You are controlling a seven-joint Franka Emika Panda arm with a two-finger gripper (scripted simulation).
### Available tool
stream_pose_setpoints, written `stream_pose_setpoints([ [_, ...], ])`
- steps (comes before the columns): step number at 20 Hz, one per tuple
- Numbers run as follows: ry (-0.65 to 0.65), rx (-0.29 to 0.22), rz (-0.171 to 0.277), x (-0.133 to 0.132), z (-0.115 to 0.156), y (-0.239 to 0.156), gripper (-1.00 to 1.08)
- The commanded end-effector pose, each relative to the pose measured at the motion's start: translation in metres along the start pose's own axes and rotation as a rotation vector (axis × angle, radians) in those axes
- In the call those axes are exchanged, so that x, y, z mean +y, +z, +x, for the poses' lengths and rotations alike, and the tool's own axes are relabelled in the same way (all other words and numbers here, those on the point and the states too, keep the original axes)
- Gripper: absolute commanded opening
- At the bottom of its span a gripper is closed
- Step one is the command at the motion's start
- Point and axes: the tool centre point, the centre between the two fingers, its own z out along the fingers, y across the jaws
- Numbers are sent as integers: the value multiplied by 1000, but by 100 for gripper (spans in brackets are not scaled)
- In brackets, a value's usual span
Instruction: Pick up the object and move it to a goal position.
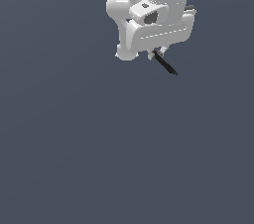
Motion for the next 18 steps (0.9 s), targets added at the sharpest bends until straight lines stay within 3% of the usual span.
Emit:
stream_pose_setpoints([
  [1,1,-1,0,-8,2,-25,-100],
  [9,2,-1,1,-25,8,-80,-100],
  [18,2,-1,1,-32,12,-103,-100],
])
